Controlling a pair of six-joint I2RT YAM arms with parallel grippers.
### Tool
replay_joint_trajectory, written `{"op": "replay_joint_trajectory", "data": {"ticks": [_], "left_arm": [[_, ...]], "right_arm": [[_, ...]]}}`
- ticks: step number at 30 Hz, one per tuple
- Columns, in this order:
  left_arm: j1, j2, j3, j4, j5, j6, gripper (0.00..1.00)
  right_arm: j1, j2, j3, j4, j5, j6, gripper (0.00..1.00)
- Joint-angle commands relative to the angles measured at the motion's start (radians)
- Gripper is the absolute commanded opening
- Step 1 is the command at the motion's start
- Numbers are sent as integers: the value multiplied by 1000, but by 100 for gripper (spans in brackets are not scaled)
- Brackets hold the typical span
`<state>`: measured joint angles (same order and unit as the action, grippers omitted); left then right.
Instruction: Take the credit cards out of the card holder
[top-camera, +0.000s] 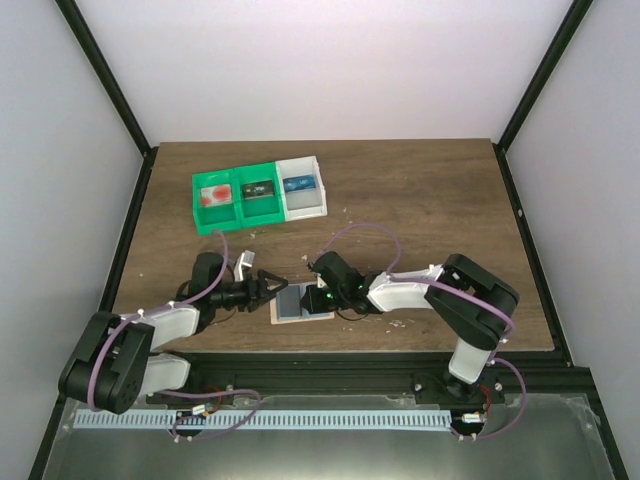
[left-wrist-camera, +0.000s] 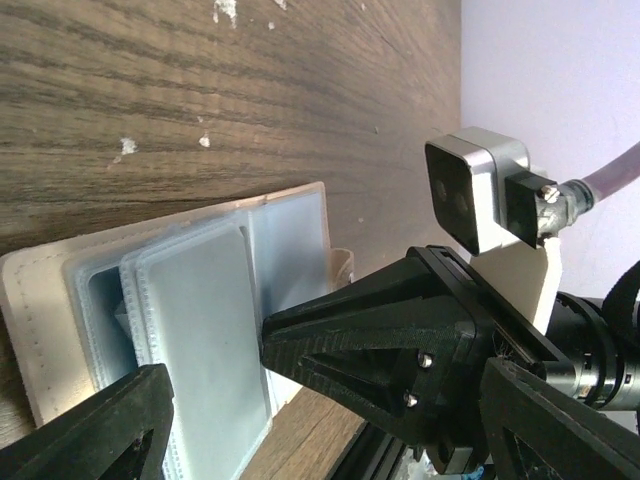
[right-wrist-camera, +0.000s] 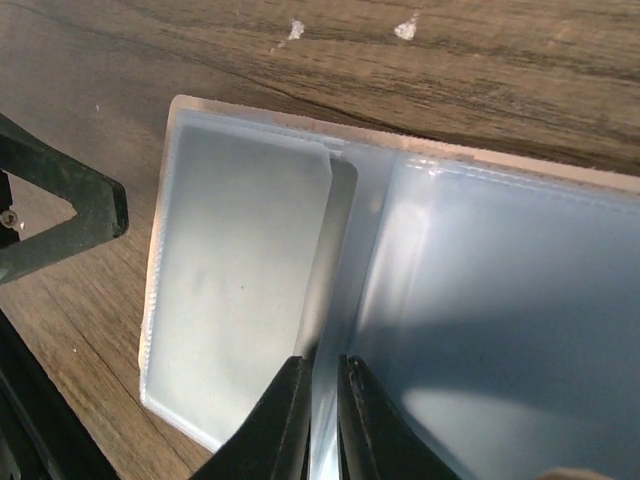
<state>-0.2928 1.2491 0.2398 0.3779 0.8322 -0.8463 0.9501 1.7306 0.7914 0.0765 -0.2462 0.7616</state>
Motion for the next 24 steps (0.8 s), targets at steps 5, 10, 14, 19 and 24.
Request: {"op": "replay_joint_trajectory", "data": {"ticks": [5, 10, 14, 19, 24], "left_arm": [[-2, 38, -23, 70, 11, -9, 86], [-2, 40, -23, 79, 17, -20, 86], [-3, 35, -21, 77, 10, -21, 86], [-2, 50, -22, 79, 6, -18, 86], [-2, 50, -22, 74, -6, -14, 86]], "right_arm": [[13, 21, -8, 16, 24, 20, 4], [13, 22, -23, 40, 10, 25, 3], [13, 27, -30, 52, 3, 27, 3], [13, 28, -32, 52, 5, 29, 2], [13, 32, -31, 37, 13, 26, 2]]}}
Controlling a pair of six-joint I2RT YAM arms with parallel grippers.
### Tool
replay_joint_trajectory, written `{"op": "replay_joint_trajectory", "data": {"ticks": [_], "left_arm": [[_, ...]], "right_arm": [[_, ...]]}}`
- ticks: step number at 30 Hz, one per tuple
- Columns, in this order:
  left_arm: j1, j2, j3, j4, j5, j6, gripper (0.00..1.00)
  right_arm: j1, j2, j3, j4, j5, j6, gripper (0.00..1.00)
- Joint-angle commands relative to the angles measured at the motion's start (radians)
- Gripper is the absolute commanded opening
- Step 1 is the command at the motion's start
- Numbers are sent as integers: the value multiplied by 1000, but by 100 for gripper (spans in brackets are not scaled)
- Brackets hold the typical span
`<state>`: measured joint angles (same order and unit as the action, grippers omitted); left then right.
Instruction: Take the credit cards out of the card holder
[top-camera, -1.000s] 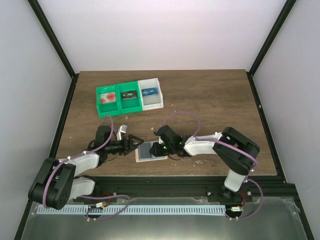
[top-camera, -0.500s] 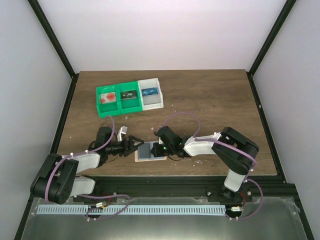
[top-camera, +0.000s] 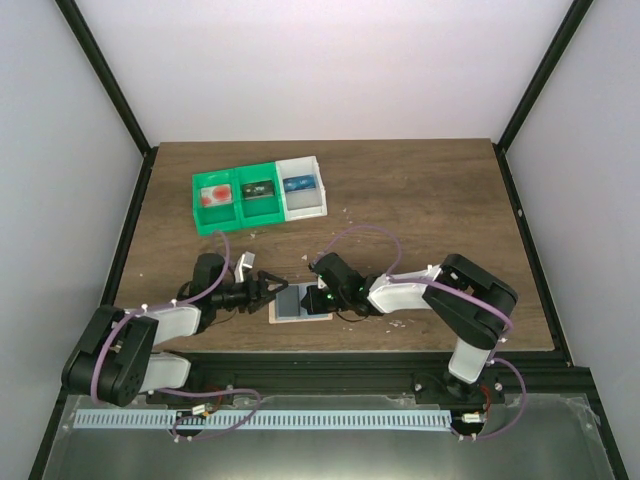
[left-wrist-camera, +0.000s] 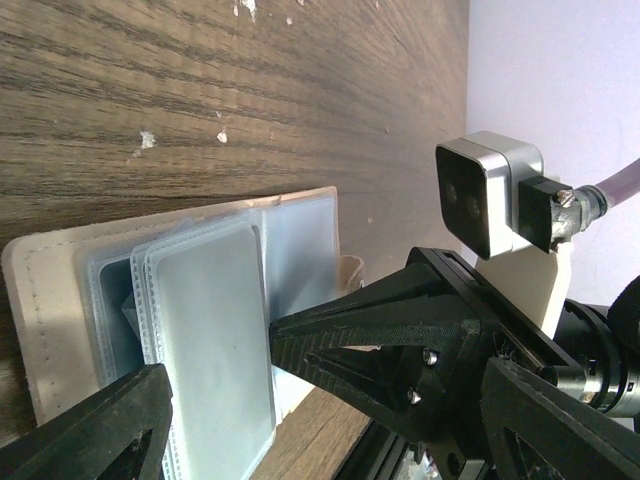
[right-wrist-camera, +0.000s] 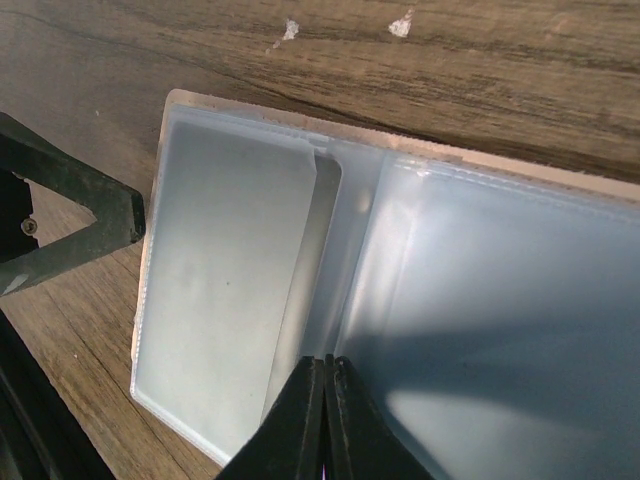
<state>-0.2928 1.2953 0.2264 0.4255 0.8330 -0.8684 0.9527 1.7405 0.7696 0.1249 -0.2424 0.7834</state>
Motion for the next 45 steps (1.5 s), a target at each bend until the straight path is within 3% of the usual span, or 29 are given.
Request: {"op": "replay_joint_trajectory", "data": {"ticks": [1, 15, 45], "left_arm": [[-2, 4, -6, 24, -7, 10, 86], [-2, -19, 0, 11, -18, 5, 87], [-3, 3, -5, 24, 1, 6, 89]], "right_arm": [[11, 22, -9, -15, 9, 6, 2], [12, -27, 37, -26, -41, 36, 11], [14, 40, 11, -51, -25, 28, 7]]}}
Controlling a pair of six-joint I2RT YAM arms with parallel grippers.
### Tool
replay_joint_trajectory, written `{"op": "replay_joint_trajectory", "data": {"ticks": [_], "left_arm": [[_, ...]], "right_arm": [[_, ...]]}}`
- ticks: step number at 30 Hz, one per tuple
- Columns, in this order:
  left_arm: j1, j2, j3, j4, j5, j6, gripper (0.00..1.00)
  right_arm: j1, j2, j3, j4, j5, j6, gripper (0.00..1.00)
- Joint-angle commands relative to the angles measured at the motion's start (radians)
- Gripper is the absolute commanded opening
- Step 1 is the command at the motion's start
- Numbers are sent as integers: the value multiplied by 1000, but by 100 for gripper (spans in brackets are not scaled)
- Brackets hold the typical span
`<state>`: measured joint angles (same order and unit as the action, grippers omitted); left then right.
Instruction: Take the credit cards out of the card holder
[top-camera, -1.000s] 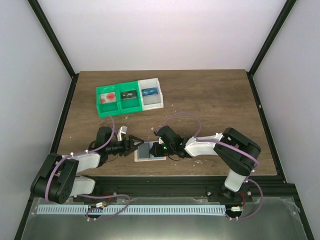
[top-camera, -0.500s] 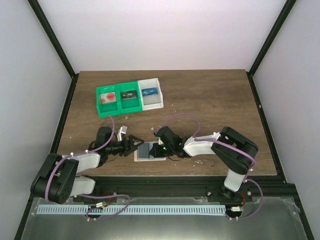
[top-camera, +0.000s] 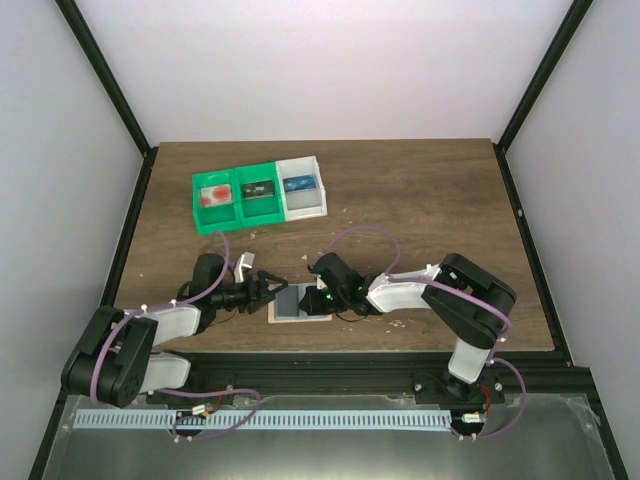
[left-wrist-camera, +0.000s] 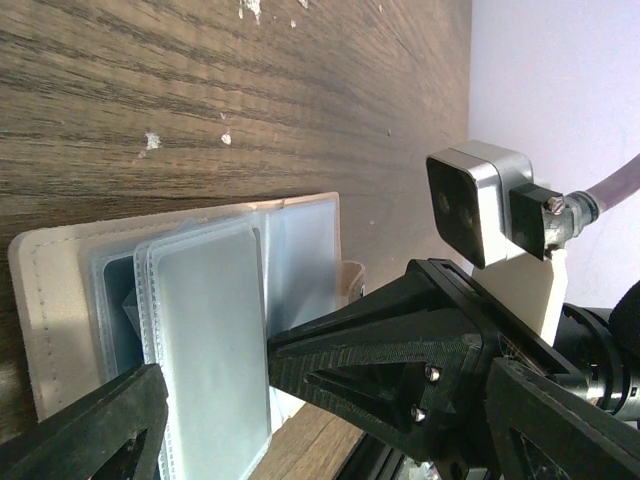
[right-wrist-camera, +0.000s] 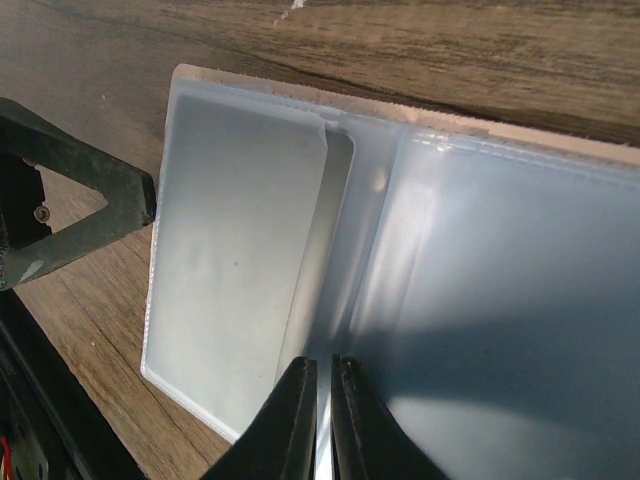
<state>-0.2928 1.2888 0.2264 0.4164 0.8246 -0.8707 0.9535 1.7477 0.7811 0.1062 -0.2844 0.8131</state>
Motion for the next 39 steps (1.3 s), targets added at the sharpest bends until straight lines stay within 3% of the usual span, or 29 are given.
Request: {"op": "replay_joint_trajectory", "data": {"ticks": [1, 13, 21, 32, 39], "left_arm": [[-5, 18, -6, 38, 10, 6, 89], [-6, 70, -24, 123, 38, -26, 90], [-19, 85, -57, 274, 84, -133, 90], [-42, -56, -45, 193, 58, -165, 91], [-45, -56, -27, 131, 43, -136, 91]], "right_arm": [[13, 33, 0, -31, 18, -2, 8], [13, 36, -2, -23, 14, -3, 8], [13, 41, -6, -12, 14, 1, 7], [13, 28, -19, 11, 21, 2, 7], [13, 25, -22, 29, 27, -5, 8]]}}
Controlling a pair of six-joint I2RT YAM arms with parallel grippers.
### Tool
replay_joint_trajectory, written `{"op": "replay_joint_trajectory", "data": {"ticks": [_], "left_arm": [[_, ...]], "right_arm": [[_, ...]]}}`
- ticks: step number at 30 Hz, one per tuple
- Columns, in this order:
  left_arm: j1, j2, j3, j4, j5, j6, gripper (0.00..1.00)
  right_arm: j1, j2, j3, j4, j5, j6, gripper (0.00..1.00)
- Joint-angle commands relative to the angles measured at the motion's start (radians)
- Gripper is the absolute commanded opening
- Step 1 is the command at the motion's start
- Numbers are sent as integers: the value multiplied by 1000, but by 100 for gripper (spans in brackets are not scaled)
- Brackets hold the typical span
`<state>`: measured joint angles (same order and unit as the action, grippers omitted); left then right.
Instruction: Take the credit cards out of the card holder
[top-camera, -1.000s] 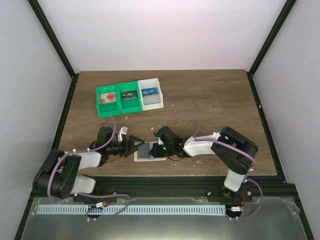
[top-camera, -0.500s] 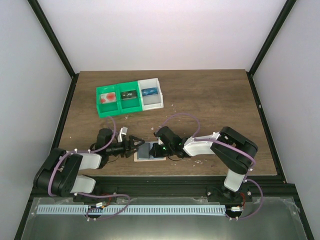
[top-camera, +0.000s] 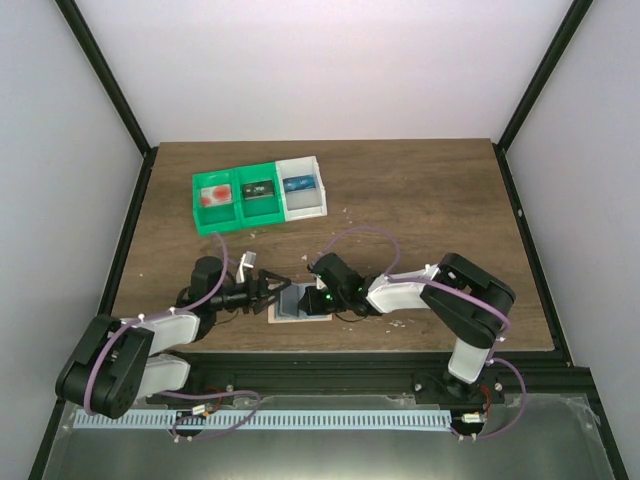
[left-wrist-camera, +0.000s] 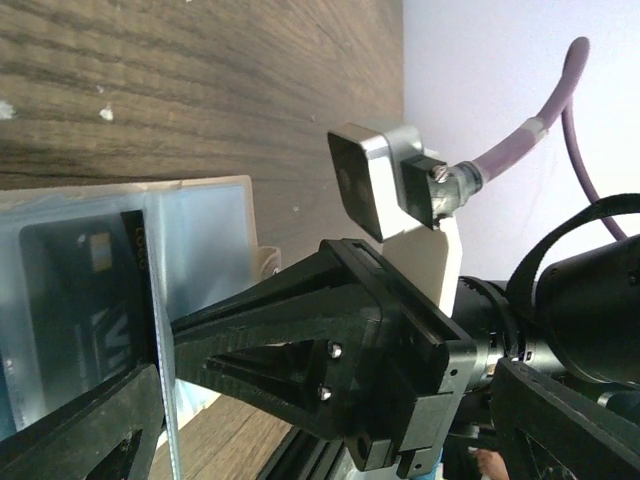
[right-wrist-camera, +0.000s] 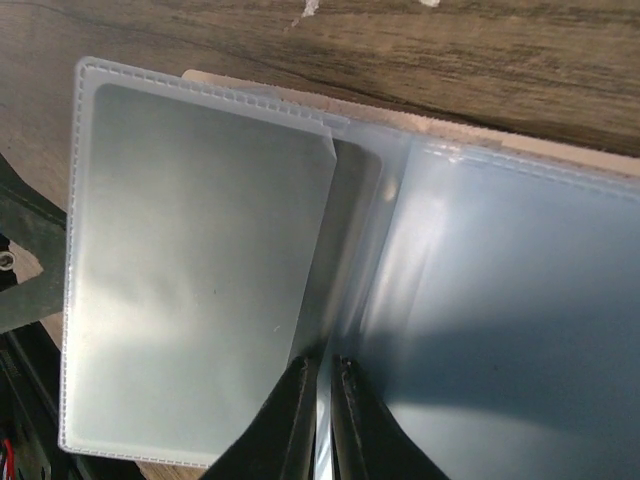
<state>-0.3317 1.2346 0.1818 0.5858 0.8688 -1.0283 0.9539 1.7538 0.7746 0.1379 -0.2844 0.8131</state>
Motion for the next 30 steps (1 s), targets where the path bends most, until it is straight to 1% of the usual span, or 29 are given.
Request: {"op": "replay_joint_trajectory", "data": {"ticks": [1, 5, 7, 10, 11, 20, 23, 30], "left_arm": [[-7, 1, 18, -33, -2, 21, 91], [-23, 8, 20, 2, 0, -10, 91], [-46, 10, 35, 2, -14, -17, 91], [-86, 24, 58, 2, -34, -22, 91], [-97, 33, 63, 26, -38, -27, 91], [-161, 109, 109, 94, -80, -50, 91], [-165, 137, 120, 112, -77, -54, 91], [-165, 131, 137, 54, -93, -9, 91]], "right_arm": [[13, 18, -15, -3, 25, -5, 8], [12, -12, -30, 18, 29, -9, 8], [13, -56, -54, 49, 50, -14, 11], [13, -128, -99, 75, 98, -9, 14], [13, -152, -116, 75, 117, -7, 15], [13, -360, -232, 45, 270, 5, 21], [13, -390, -239, 31, 284, 5, 23], [12, -413, -227, 12, 281, 4, 26]]}}
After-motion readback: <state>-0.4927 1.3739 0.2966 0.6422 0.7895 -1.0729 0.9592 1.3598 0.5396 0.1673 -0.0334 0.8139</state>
